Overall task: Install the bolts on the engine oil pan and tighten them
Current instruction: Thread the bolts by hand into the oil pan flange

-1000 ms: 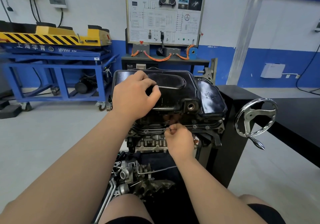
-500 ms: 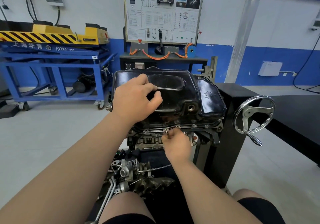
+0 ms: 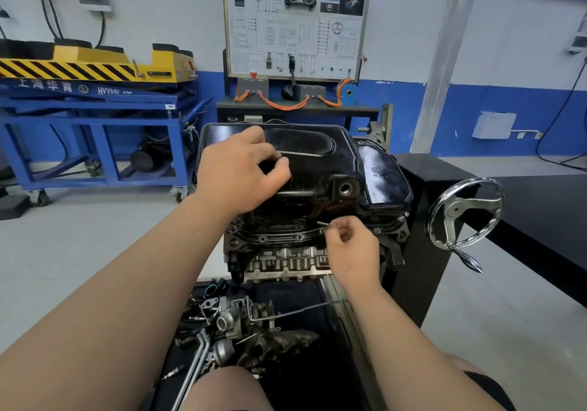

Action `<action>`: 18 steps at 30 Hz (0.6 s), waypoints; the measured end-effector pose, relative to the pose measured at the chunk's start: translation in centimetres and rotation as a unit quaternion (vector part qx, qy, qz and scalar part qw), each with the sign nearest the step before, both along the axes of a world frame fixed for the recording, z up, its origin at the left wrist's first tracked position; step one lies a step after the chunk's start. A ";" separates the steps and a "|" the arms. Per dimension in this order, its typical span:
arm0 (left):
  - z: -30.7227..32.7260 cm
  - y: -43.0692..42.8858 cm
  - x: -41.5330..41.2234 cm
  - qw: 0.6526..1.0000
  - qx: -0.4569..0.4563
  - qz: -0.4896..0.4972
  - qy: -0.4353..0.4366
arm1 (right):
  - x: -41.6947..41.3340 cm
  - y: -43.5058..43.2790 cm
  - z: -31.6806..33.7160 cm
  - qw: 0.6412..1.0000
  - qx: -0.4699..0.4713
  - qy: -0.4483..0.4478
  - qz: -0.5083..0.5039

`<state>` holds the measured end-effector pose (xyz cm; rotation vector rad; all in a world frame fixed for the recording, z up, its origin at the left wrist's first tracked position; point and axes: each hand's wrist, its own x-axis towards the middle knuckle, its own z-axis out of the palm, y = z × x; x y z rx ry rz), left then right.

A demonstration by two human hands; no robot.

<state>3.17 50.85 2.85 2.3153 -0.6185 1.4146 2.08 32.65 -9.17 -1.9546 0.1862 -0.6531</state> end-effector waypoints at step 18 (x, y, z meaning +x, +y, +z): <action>-2.1 -0.6 -2.3 0.999 -0.014 0.008 -0.034 | 0.9 0.1 -2.3 0.983 -0.160 0.076 0.041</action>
